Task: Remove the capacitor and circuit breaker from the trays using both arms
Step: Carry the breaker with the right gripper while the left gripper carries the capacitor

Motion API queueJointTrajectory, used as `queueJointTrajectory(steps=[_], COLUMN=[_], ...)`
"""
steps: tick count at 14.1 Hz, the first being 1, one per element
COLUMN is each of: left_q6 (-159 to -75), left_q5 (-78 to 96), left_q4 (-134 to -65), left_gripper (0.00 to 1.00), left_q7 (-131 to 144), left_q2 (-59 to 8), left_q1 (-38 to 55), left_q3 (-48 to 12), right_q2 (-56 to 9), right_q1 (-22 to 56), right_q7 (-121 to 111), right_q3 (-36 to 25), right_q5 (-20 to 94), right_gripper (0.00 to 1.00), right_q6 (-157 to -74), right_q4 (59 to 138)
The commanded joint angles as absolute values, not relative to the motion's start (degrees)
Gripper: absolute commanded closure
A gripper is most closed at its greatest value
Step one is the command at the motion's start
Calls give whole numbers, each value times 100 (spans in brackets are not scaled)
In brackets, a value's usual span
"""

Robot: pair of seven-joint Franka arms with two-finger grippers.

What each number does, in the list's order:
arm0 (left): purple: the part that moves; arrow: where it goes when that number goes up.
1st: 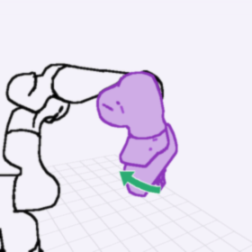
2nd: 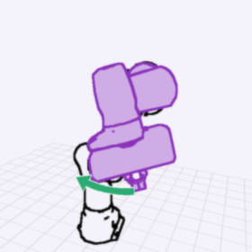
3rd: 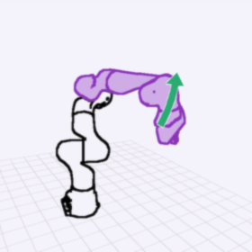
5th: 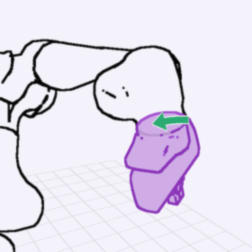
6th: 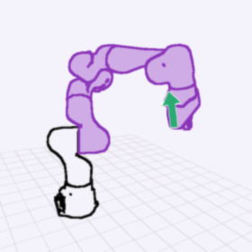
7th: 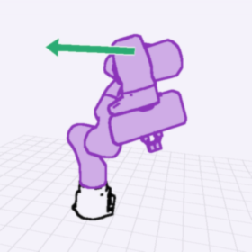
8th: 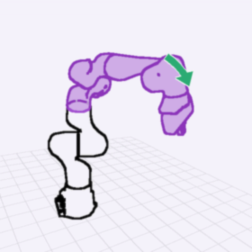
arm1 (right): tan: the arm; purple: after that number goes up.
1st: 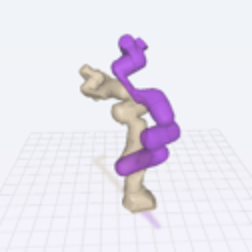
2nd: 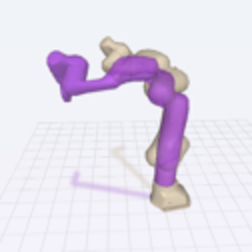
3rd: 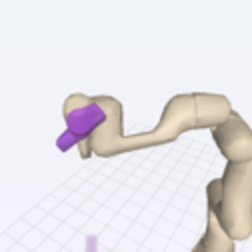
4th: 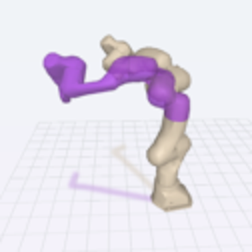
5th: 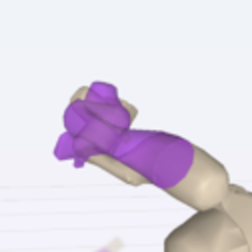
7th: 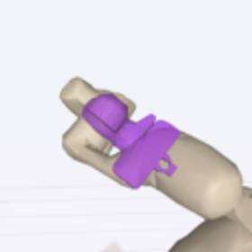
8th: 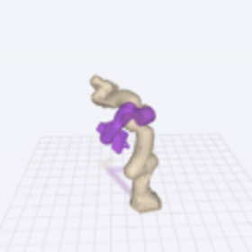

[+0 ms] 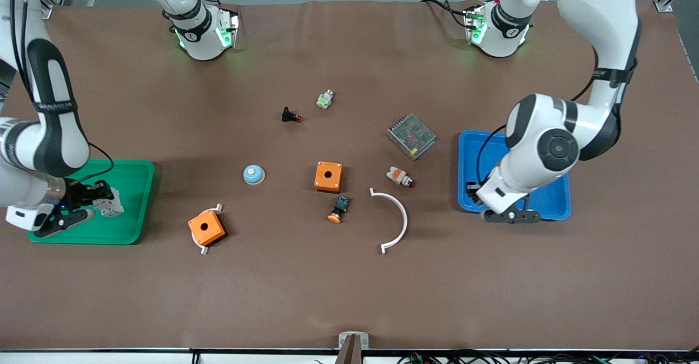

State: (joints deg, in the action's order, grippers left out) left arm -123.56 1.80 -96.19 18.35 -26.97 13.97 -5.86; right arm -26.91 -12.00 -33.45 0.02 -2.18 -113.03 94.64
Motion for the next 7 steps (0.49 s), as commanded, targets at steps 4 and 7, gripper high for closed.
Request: queueJointTrajectory(steps=[4,7], left_q6=[-12295,-12751], left_q5=[334,343], left_q4=[-8027,-7831], left_gripper=[100,100], left_q7=[3461,3674], left_q2=[-4173,-4517], left_q1=[2275,2469], left_q3=[-554,-554], right_q2=[-2294,-2338], right_q1=[7,823], right_q7=[-1217,241], right_q3=[44,44], right_q5=[280,430], right_gripper=[100,100], right_q6=[-10670,-10784], right_q4=[9308,9299])
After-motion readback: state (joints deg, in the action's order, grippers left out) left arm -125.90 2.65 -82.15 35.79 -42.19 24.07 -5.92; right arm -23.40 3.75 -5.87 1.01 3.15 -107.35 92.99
